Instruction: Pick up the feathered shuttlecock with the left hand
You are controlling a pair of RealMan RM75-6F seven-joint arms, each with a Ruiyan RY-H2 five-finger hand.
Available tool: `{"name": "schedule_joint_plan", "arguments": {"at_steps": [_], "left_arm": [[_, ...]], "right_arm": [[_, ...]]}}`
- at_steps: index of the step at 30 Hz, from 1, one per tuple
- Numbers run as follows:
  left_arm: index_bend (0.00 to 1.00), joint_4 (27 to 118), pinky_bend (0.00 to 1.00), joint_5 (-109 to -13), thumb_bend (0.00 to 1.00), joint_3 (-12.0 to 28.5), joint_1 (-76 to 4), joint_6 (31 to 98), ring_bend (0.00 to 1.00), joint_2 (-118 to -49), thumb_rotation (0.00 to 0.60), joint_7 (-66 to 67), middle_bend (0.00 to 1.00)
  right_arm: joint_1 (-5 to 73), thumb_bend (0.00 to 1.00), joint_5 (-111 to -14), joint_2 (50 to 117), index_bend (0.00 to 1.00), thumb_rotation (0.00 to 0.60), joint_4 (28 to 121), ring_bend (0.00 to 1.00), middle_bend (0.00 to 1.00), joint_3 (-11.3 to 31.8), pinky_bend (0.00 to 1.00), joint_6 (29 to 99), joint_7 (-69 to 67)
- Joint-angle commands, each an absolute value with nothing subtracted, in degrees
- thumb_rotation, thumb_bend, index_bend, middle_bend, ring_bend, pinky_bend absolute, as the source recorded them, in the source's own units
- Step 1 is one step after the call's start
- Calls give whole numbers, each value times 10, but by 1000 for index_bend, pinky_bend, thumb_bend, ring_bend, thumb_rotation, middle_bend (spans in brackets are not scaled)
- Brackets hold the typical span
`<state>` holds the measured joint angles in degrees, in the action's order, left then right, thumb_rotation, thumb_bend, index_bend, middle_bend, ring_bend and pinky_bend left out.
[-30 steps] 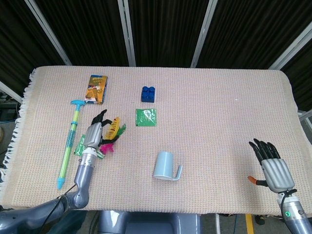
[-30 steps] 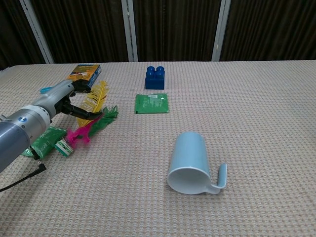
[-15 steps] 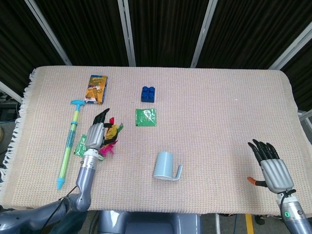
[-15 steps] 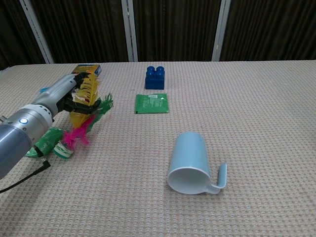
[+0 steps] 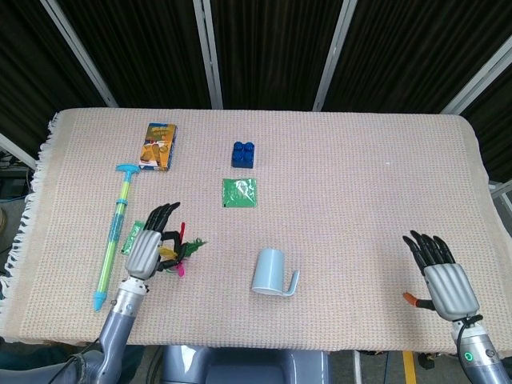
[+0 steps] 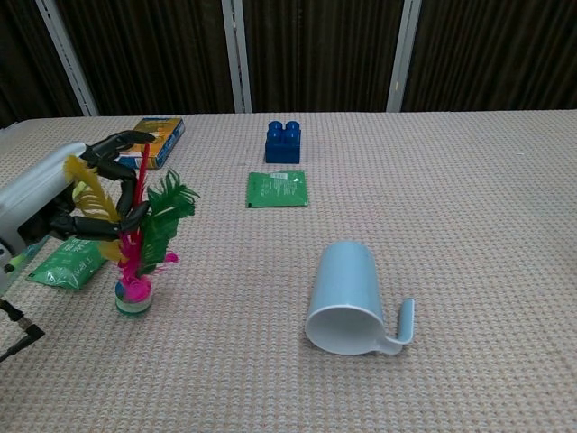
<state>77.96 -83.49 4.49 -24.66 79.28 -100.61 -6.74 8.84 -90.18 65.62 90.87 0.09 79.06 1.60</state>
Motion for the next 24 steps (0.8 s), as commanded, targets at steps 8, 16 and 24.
{"name": "schedule_joint_plan", "arguments": {"at_steps": [8, 16, 24], "left_arm": [[668, 793, 0, -937, 419, -13, -191, 894, 0, -951, 600, -103, 41], [412, 800, 0, -952, 347, -45, -173, 888, 0, -906, 600, -131, 6], [0, 838, 0, -1010, 229, -47, -136, 1003, 0, -847, 600, -180, 0]], "right_arm": [[87, 22, -903, 657, 0, 600, 911, 0, 0, -1, 0, 791, 25], [83, 24, -900, 658, 0, 600, 914, 0, 0, 1, 0, 799, 31], [86, 27, -894, 662, 0, 600, 914, 0, 0, 0, 0, 788, 41]]}}
